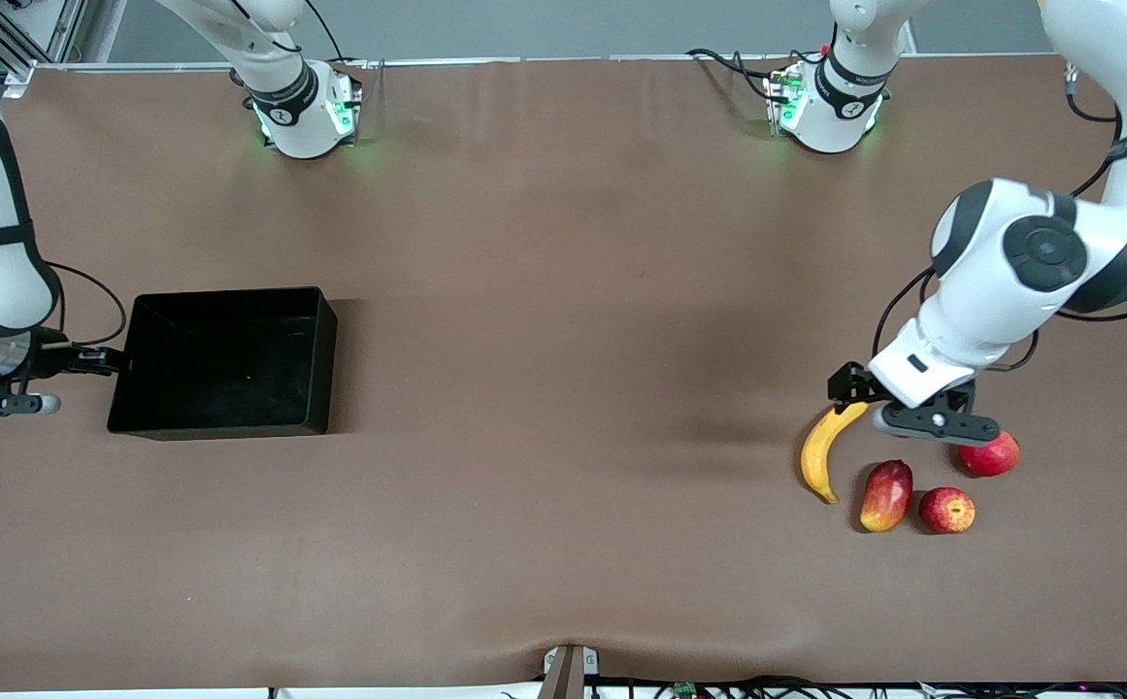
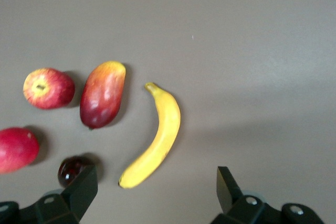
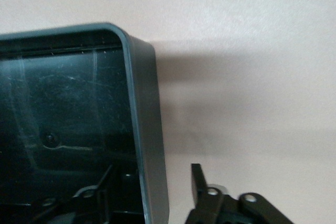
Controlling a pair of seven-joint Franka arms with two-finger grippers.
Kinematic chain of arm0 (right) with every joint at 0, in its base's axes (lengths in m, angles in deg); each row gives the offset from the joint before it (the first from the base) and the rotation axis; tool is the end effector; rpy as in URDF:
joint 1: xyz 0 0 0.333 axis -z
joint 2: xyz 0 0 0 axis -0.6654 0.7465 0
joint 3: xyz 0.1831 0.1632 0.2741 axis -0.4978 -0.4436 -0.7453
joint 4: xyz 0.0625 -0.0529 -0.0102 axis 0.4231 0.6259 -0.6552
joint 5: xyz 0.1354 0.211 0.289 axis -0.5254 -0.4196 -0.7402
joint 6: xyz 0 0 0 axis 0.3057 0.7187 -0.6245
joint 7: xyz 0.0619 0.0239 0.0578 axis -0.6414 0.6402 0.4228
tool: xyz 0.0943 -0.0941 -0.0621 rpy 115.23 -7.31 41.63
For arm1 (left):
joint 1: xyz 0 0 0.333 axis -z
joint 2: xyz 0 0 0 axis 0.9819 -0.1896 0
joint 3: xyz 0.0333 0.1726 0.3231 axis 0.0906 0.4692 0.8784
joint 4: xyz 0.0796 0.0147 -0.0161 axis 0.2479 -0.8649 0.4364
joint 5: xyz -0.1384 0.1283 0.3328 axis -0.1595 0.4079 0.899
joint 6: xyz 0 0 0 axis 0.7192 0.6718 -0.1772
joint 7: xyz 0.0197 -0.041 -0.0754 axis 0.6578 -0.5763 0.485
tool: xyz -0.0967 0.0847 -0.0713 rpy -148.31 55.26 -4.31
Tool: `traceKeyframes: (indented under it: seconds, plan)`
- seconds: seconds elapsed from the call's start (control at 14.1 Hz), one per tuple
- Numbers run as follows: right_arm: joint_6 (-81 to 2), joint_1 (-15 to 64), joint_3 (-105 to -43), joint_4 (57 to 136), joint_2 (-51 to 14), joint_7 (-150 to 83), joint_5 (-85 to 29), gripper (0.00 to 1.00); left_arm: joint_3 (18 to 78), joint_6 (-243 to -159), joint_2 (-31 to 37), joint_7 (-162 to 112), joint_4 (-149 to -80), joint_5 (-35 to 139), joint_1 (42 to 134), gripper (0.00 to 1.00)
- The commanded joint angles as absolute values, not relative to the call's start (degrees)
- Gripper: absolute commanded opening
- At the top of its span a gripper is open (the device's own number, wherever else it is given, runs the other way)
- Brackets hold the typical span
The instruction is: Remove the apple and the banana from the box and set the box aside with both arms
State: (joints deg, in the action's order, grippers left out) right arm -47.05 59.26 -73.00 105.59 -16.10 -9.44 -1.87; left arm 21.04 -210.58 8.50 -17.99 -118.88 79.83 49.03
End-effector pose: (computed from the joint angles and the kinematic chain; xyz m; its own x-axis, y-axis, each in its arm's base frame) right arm 0.5767 -0.2354 0.2730 0.9931 -0.0098 -0.1171 -0.0292 -0.9859 -0.1647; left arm 0.6411 -0.1034 0.4233 0.9779 -0.1428 0.1525 -0.1436 -0.9896 -0.0054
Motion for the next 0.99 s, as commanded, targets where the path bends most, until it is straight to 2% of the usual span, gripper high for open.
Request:
traceKeyframes:
  seconds: [0.0,0.21,0.5,0.71,0.92]
  plan:
    - [-45.62,61.30,-74.20,100.82,-15.72,-6.32,-2.40,1.00,20.70,-200.11,10.62,-15.20,-113.39,76.78,48.57,1.00]
    - [-40.36,61.31,-74.11,91.95,-15.45,2.30,-1.44,1.00,20.26,-193.58,11.67,-12.11,-110.03,76.69,48.57,1.00]
    - [-39.99,60.70,-74.11,83.15,-15.63,2.23,-0.30,1.00,20.61,-190.68,13.87,-13.16,-106.88,76.95,48.57,1.00]
    - [-38.25,56.93,-74.29,79.01,-15.98,2.23,9.06,1.00,20.70,-185.14,13.43,-13.08,-100.55,76.95,48.48,1.00]
    - [-37.88,54.99,-74.46,73.74,-15.98,1.27,10.61,1.00,20.78,-183.99,14.22,-12.72,-100.10,76.95,48.57,1.00]
